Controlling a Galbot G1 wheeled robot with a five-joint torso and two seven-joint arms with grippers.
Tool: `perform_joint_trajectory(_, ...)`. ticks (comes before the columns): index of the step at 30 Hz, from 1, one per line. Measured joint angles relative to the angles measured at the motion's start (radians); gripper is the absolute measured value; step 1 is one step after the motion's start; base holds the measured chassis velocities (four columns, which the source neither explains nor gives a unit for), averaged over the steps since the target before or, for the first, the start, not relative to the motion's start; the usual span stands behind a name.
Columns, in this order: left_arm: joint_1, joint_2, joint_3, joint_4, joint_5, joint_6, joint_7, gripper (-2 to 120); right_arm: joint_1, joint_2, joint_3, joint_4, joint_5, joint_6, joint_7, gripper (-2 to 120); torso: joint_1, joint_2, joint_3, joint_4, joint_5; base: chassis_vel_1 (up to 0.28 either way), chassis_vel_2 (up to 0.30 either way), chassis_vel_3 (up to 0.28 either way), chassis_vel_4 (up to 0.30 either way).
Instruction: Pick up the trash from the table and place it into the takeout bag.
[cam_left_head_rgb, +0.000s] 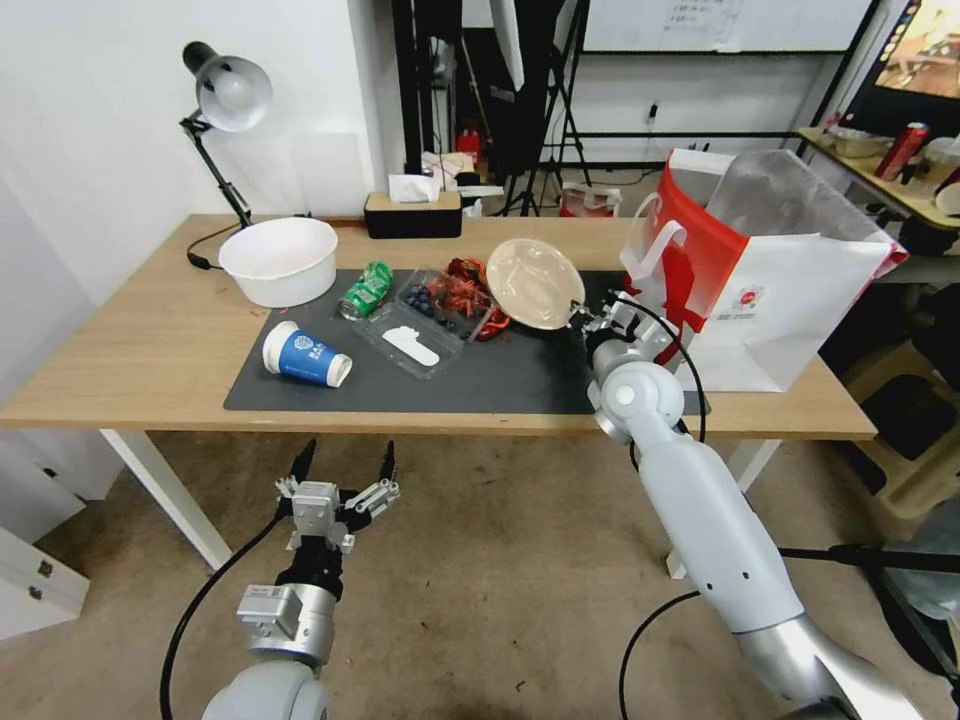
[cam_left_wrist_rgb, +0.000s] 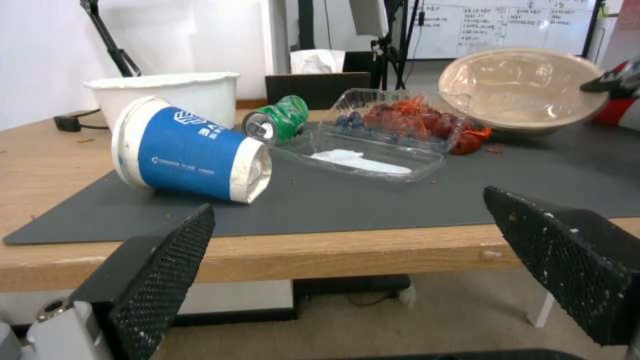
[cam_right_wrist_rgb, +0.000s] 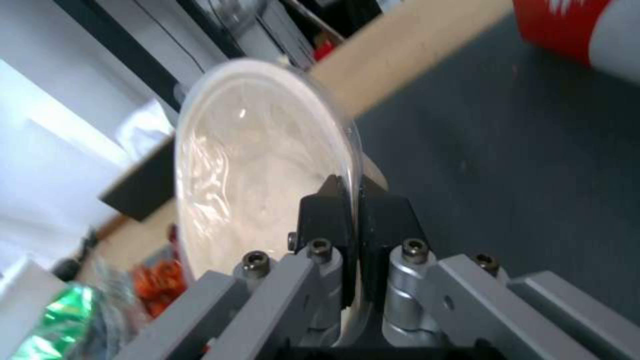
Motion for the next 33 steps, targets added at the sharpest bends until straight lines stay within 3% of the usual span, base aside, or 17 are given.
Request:
perform_joint_trajectory(14, 0.0, 0.0, 0.001, 0.003, 0.001, -0.006, 0.0, 100, -0.047, -0.078, 0.066, 0.199, 0.041, 0.182, -0.341, 0, 0.0, 0.0, 0.0, 0.0002, 0.0, 0.0, 0.0, 0.0, 0.0)
perform_joint_trajectory(17, 0.0, 0.0, 0.001, 0.004, 0.002, -0.007, 0.0, 100, -0.051, -0.096, 0.079, 0.251, 0.012, 0.195, -0.365, 0, 0.0, 0.0, 0.0, 0.0002, 0.0, 0.0, 0.0, 0.0, 0.0)
perform_joint_trajectory(24, 0.002, 0.0, 0.001, 0.004, 0.006, -0.012, 0.0, 100, -0.047, -0.142, 0.153, 0.346, -0.25, 0.191, -0.367, 0, 0.0, 0.0, 0.0, 0.0001, 0.0002, 0.0, 0.0, 0.0, 0.0)
perform_joint_trajectory(26, 0.003, 0.0, 0.001, 0.004, 0.01, -0.015, 0.0, 100, -0.045, -0.163, 0.198, 0.373, -0.376, 0.157, -0.35, 0, 0.0, 0.0, 0.0, 0.0002, 0.0, 0.0, 0.0, 0.0, 0.0)
perform_joint_trajectory(27, 0.003, 0.0, 0.001, 0.004, 0.01, -0.015, 0.0, 100, -0.045, -0.163, 0.198, 0.373, -0.376, 0.157, -0.35, 0, 0.0, 0.0, 0.0, 0.0002, 0.0, 0.0, 0.0, 0.0, 0.0)
perform_joint_trajectory(30, 0.005, 0.0, 0.003, 0.006, 0.017, -0.022, 0.0, 100, -0.063, -0.212, 0.305, 0.405, -0.567, 0.077, -0.307, 0, 0.0, 0.0, 0.0, 0.0002, 0.0003, 0.0, 0.0, 0.0, 0.0)
perform_joint_trajectory(33, 0.006, 0.0, 0.006, 0.008, 0.02, -0.024, 0.0, 100, -0.09, -0.233, 0.353, 0.407, -0.648, 0.058, -0.298, 0, 0.0, 0.0, 0.0, 0.0, 0.0001, 0.0, 0.0, 0.0, 0.0)
